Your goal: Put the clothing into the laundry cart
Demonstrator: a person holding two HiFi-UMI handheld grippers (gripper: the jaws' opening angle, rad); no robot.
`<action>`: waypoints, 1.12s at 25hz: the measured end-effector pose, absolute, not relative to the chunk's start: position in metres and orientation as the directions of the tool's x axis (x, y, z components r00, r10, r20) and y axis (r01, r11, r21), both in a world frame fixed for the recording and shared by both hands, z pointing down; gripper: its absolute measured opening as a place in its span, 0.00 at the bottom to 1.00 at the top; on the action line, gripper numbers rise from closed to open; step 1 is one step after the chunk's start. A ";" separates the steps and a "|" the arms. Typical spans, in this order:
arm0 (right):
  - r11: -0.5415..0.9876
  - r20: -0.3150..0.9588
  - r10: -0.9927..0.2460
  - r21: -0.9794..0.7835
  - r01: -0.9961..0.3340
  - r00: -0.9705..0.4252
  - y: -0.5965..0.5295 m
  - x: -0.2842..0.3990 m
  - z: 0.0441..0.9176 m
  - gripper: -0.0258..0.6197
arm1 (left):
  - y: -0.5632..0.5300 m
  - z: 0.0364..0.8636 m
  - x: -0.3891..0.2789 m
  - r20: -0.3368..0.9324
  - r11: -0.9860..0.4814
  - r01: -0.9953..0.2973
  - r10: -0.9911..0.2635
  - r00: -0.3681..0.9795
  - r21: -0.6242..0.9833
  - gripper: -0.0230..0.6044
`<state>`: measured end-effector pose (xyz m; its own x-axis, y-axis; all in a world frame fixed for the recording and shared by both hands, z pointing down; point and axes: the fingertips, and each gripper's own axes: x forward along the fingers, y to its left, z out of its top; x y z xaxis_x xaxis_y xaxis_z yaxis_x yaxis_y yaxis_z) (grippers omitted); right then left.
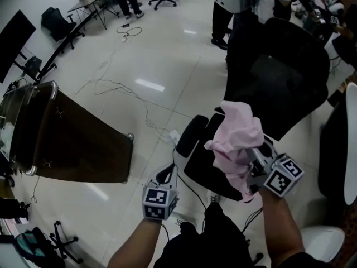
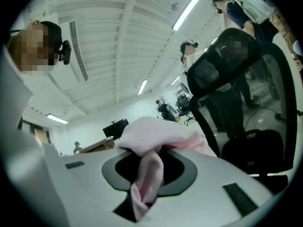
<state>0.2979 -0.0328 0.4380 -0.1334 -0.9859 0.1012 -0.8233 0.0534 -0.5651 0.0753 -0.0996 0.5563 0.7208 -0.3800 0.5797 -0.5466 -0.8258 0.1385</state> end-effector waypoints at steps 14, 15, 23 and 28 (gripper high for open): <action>0.308 -0.084 -0.949 -0.454 -0.836 -0.304 -0.071 0.179 0.256 0.18 | -0.122 0.441 -0.051 0.407 -0.721 -0.685 -0.599 0.689 0.099 0.04; 0.320 -0.092 -0.945 -0.448 -0.834 -0.313 -0.078 0.170 0.248 0.18 | -0.126 0.435 -0.064 0.398 -0.708 -0.700 -0.617 0.679 0.096 0.04; 0.473 -0.216 -0.881 -0.445 -0.760 -0.422 -0.119 0.086 0.184 0.18 | -0.155 0.381 -0.153 0.304 -0.610 -0.791 -0.744 0.595 0.054 0.04; 0.546 -0.263 -0.837 -0.441 -0.712 -0.480 -0.134 0.031 0.162 0.18 | -0.160 0.361 -0.209 0.267 -0.551 -0.834 -0.798 0.540 0.039 0.04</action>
